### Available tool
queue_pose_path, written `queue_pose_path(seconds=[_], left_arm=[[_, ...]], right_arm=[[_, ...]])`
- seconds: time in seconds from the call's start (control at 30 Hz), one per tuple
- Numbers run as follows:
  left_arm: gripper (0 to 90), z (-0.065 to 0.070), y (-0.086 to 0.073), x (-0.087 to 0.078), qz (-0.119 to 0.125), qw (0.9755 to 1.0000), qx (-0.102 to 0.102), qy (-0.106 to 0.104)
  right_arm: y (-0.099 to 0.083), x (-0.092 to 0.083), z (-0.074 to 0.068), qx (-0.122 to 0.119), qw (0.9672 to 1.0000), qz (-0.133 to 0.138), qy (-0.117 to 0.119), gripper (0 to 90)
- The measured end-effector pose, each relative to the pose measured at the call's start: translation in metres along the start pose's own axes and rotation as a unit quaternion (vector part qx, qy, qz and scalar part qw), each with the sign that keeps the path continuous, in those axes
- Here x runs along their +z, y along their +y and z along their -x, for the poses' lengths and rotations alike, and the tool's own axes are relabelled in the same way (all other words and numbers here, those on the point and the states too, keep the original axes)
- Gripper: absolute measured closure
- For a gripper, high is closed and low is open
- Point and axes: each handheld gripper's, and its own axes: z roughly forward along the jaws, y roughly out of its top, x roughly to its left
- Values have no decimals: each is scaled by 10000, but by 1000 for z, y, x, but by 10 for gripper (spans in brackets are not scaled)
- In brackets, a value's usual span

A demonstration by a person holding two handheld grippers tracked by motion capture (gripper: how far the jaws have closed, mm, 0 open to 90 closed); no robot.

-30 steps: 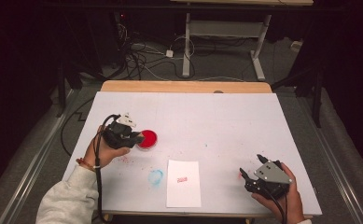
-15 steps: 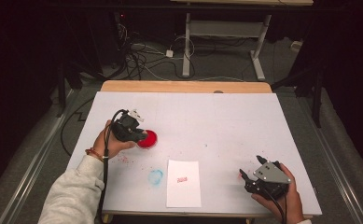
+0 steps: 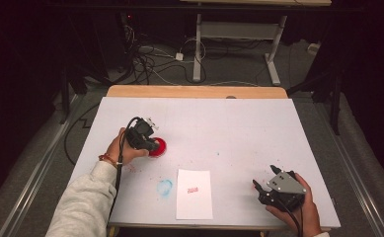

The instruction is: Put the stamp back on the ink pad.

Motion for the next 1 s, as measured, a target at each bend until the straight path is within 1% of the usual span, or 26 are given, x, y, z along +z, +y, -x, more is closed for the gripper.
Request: queue_pose_path(seconds=[0.17, 0.2, 0.27, 0.37, 0.43, 0.5, 0.57, 0.63, 0.67, 0.7, 0.77, 0.83, 0.93, 1.0], left_arm=[[733, -1, 0, 2, 26, 10000, -30, -33], [733, -1, -1, 2, 15, 10000, -32, -19], [733, 0, 0, 2, -18, 10000, 29, 34], [729, 1, 0, 3, -18, 10000, 8, 50], [721, 0, -1, 4, 20, 10000, -48, 33], [705, 0, -2, 3, 61, 10000, -23, 48], [676, 1, -3, 2, 89, 9999, -55, 77], [642, 0, -5, 0, 186, 9998, -78, 76], [637, -1, -6, -1, 228, 9997, -101, 32], [638, -1, -6, -1, 252, 9996, -80, 16], [610, 0, -7, -4, 346, 9993, -92, 47], [608, 1, -9, -8, 510, 9986, -98, 35], [586, 3, -10, -14, 708, 9974, -70, 110], [569, 6, -11, -19, 864, 9960, -27, 206]], right_arm=[[0, 1, 0, -9, 10000, -12, 11, 300], [0, 1, -1, -18, 10000, -18, 19, 300], [0, 1, -1, -25, 10000, -24, 22, 300], [0, 1, -1, -30, 10000, -23, 22, 300], [0, 0, -1, -34, 10000, -29, 18, 300], [0, 0, -1, -28, 10000, -26, 13, 300], [0, 1, -1, -30, 10000, -30, 12, 302], [-1, 1, -1, -29, 10000, -35, 12, 304], [-1, 1, -1, -29, 10000, -36, 9, 305], [0, 1, -1, -32, 10000, -36, 9, 305], [0, 1, -1, -43, 10000, -40, 17, 305], [0, 1, -1, -51, 10000, -45, 13, 305], [0, 1, -2, -53, 10000, -42, 13, 306], [0, 0, -2, -63, 10000, -43, 13, 307]])
